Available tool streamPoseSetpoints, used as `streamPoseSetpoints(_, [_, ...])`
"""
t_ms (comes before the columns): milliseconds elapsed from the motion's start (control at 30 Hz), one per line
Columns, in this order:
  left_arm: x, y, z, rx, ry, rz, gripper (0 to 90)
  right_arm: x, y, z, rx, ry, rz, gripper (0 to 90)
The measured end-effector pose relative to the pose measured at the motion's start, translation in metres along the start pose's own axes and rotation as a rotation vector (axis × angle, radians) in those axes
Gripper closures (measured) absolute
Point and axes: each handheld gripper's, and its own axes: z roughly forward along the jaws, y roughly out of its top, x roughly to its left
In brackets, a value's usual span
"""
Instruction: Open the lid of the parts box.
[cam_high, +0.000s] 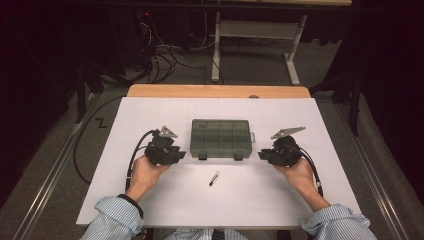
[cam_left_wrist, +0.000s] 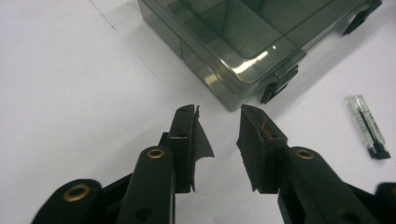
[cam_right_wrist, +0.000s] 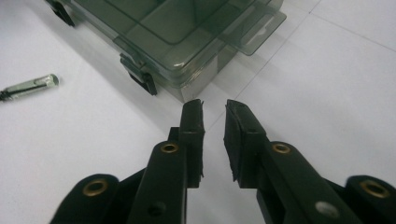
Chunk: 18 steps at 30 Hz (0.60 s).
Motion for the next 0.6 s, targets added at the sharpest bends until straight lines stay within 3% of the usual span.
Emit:
streamPoseSetpoints(267, [-0.004,0.010,0.004,0.056,0.016,0.055,73.8,0.003,0.006,0.005,0.071,0.007,-0.041,89.8])
streamPoseSetpoints(600, [-0.008,0.014,0.012,0.104,0.036,0.094,84.4,0.014,0.015,0.010,0.104,-0.013,-0.112,90.0])
